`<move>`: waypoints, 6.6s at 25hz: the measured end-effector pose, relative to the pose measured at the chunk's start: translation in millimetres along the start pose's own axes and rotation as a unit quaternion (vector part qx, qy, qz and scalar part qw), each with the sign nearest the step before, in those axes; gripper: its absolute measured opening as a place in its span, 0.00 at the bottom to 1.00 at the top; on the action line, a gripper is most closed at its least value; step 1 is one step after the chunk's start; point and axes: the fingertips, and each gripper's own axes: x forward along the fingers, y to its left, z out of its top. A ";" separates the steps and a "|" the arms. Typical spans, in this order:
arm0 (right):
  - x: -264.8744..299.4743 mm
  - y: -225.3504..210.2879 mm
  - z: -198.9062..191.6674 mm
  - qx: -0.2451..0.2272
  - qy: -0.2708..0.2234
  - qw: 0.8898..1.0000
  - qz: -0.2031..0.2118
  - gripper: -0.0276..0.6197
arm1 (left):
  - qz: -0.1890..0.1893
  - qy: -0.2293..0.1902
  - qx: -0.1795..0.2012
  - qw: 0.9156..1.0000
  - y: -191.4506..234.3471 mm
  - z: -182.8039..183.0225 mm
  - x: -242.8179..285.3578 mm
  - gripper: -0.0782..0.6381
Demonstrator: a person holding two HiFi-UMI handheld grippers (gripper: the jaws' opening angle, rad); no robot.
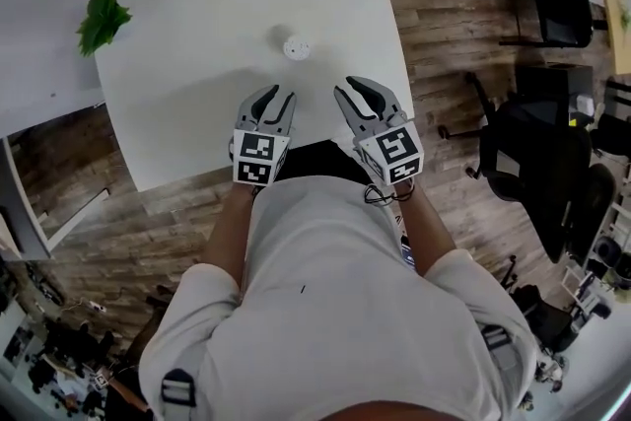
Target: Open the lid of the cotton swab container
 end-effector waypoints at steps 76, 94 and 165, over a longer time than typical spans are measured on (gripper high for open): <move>39.9 61.2 126.3 -0.080 -0.084 0.977 0.179 0.42 | -0.071 -0.030 0.138 0.987 26.9 99.9 -8.4 0.49; 46.8 58.0 129.5 -0.038 -0.077 0.971 0.222 0.42 | -0.090 -0.051 0.163 0.981 10.7 120.7 -11.9 0.49; 17.3 61.4 148.4 -0.053 -0.086 0.960 0.261 0.43 | -0.076 -0.121 0.190 0.971 -4.2 122.1 -24.0 0.48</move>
